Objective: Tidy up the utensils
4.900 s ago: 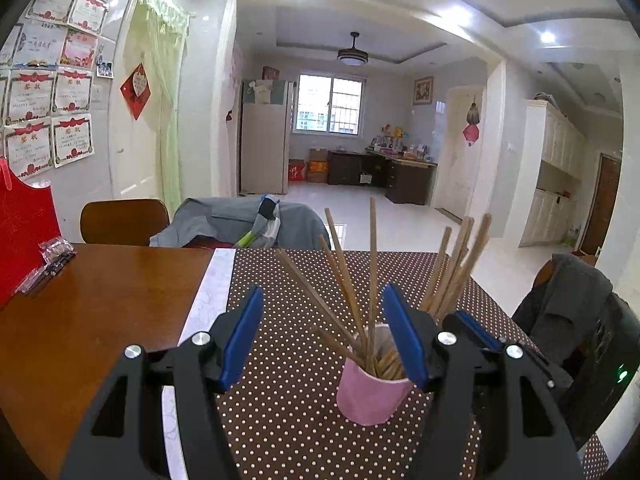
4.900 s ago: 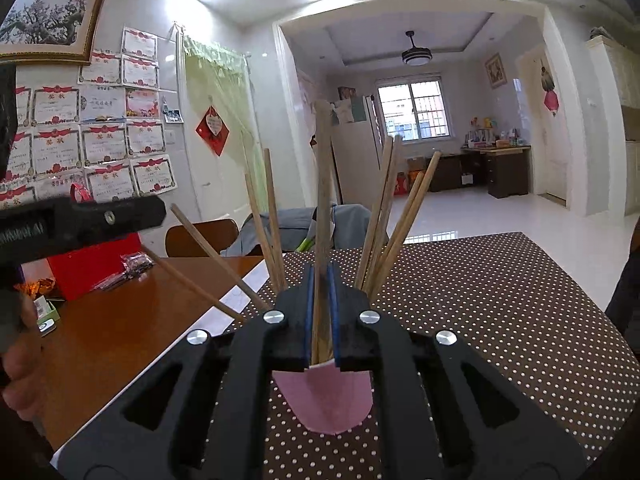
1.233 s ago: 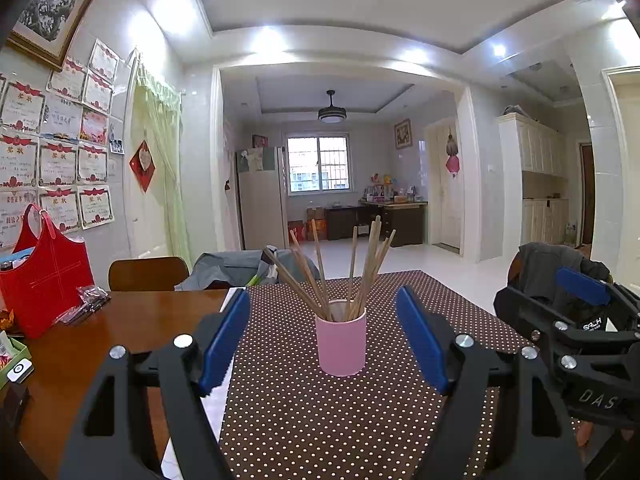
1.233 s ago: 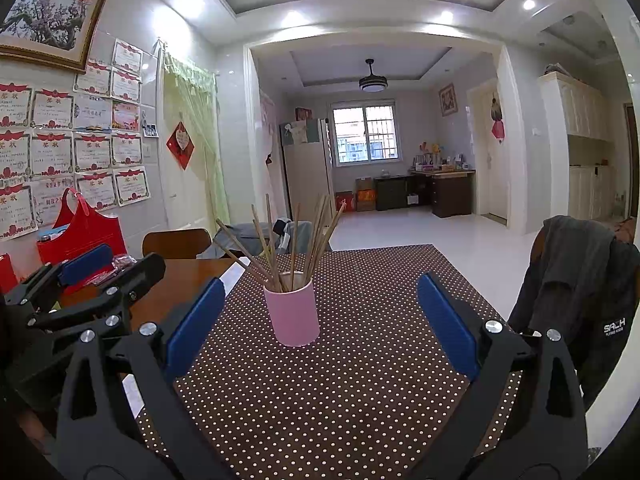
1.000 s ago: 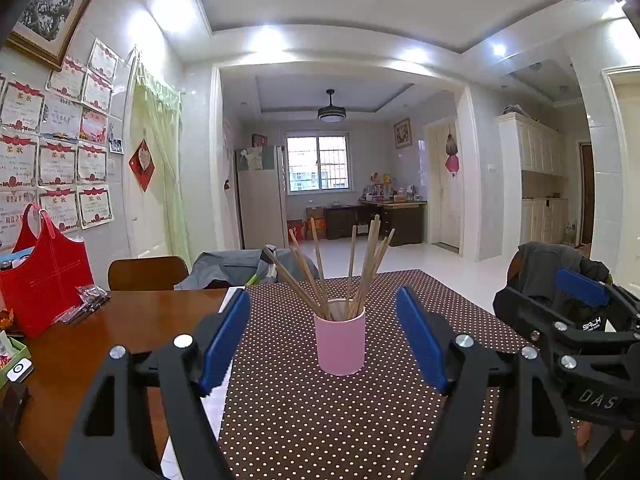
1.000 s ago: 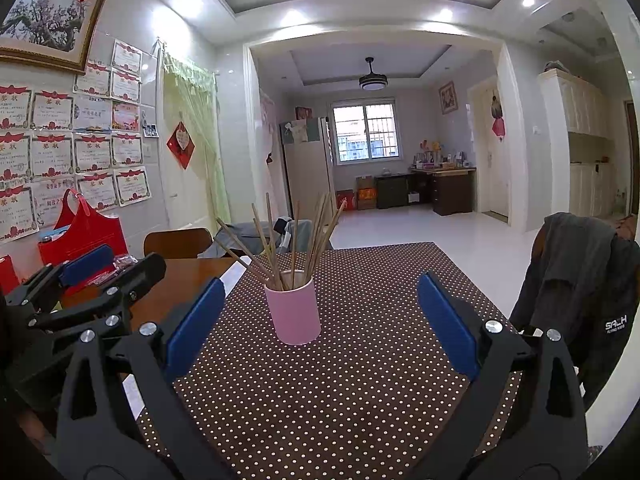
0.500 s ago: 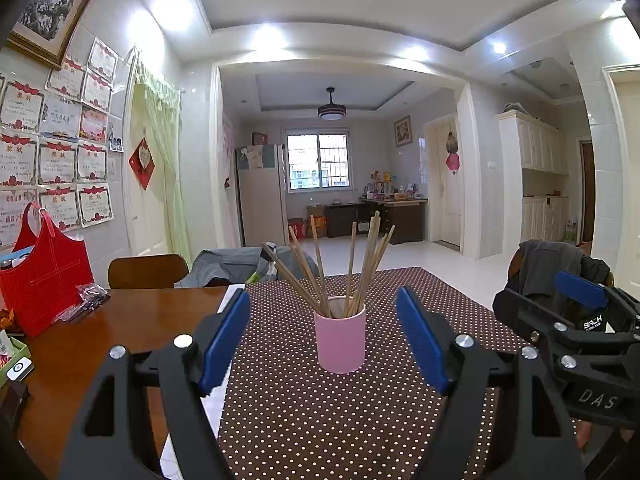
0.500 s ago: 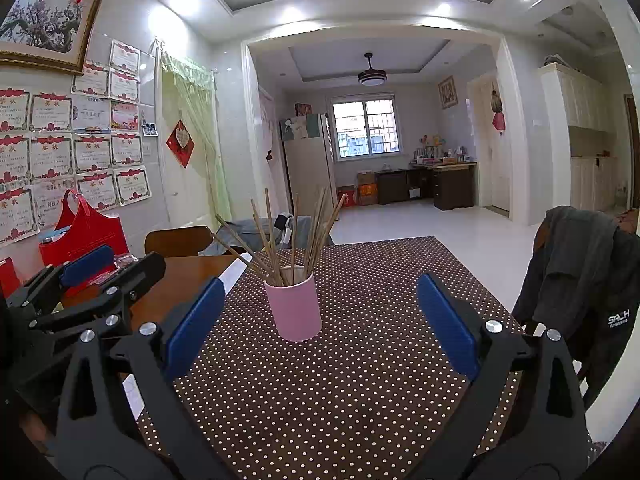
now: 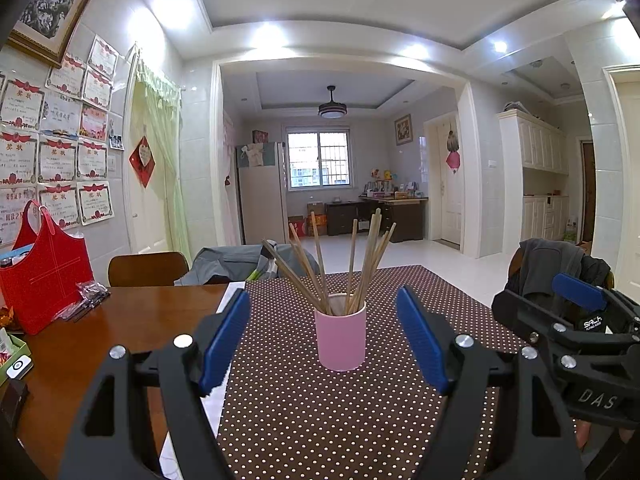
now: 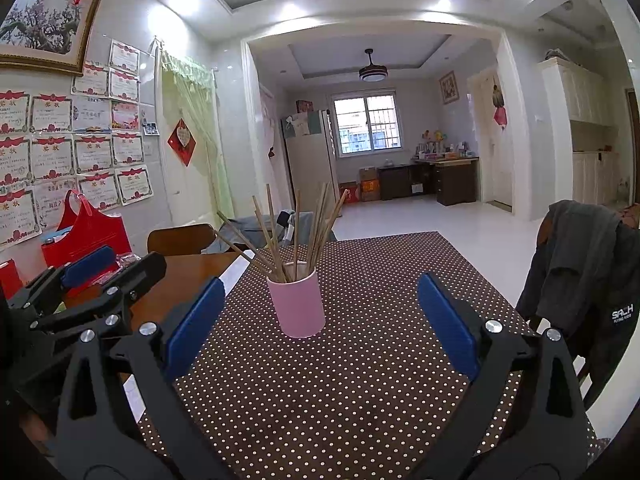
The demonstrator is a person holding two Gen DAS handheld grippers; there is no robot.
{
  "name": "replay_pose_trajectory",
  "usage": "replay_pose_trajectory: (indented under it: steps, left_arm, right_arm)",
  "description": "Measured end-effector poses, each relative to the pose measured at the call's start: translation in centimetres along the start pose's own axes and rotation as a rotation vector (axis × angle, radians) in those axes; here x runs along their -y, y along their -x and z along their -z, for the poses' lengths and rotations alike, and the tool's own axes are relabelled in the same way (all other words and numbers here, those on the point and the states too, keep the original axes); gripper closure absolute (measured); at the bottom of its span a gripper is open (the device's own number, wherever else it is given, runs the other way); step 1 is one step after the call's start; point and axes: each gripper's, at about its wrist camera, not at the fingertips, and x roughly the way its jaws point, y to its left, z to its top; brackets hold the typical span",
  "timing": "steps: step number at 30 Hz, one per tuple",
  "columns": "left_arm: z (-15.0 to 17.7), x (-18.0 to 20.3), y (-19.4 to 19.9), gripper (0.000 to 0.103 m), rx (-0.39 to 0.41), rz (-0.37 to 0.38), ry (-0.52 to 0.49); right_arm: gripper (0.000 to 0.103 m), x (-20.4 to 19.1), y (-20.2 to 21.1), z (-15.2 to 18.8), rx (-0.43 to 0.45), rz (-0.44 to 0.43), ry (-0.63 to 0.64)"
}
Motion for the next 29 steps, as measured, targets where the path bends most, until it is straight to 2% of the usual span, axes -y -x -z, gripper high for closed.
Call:
replay_pose_trajectory:
  steps: [21,29]
  left_arm:
    - [0.13,-0.14,0.15,0.029,0.003,-0.012,-0.008]
    - [-0.12,0.11,-0.55,0.029,-0.029,-0.003,-0.001]
  right_arm:
    - [0.008,-0.10,-0.11,0.03,-0.001,-0.001,-0.004]
    - [0.008,-0.43,-0.49,0.19,-0.014,-0.006,-0.010]
